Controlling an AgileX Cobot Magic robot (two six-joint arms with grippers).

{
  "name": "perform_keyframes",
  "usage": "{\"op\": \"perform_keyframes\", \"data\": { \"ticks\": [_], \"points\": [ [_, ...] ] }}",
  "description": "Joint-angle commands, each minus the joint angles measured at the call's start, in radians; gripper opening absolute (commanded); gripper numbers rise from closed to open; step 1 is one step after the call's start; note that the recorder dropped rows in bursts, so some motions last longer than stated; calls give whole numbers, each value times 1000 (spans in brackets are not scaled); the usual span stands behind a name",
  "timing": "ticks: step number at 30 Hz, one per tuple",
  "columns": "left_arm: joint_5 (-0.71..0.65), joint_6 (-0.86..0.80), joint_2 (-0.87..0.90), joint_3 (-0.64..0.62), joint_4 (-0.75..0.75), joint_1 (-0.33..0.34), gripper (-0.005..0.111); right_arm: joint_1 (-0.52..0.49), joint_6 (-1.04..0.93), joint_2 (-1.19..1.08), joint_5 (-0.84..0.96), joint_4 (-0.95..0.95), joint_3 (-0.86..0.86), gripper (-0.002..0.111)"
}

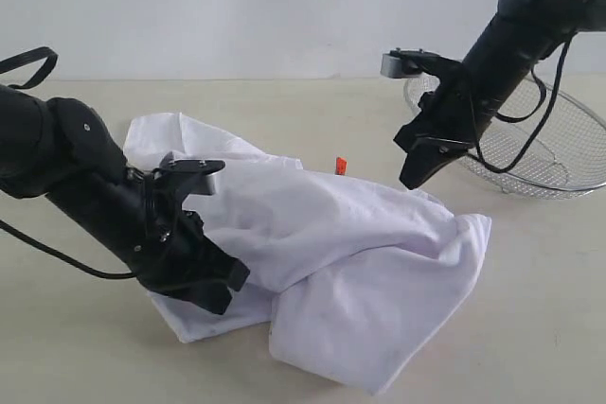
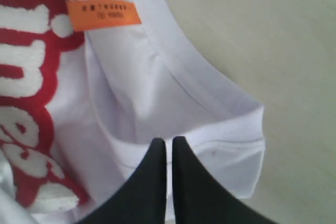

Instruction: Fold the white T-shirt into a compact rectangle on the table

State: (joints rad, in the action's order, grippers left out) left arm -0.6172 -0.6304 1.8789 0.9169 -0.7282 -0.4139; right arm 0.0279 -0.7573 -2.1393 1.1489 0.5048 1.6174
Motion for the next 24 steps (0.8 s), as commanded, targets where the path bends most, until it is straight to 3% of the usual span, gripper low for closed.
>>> {"op": "perform_keyframes", "data": {
  "ticks": [1,6,13,24],
  "points": [
    [-8,83,-3,6,76,-5,5,-4,15,-2,45,-33,11,0],
    [-15,160,-3,6,173,-5,5,22,13,-26,57,-43,11,0],
    [-21,160,-3,6,175,-5,5,62,13,-84,0,-69,11,0],
    [-23,167,-3,6,175,-5,5,66,84,-107,-272,-180,11,0]
  ]
}}
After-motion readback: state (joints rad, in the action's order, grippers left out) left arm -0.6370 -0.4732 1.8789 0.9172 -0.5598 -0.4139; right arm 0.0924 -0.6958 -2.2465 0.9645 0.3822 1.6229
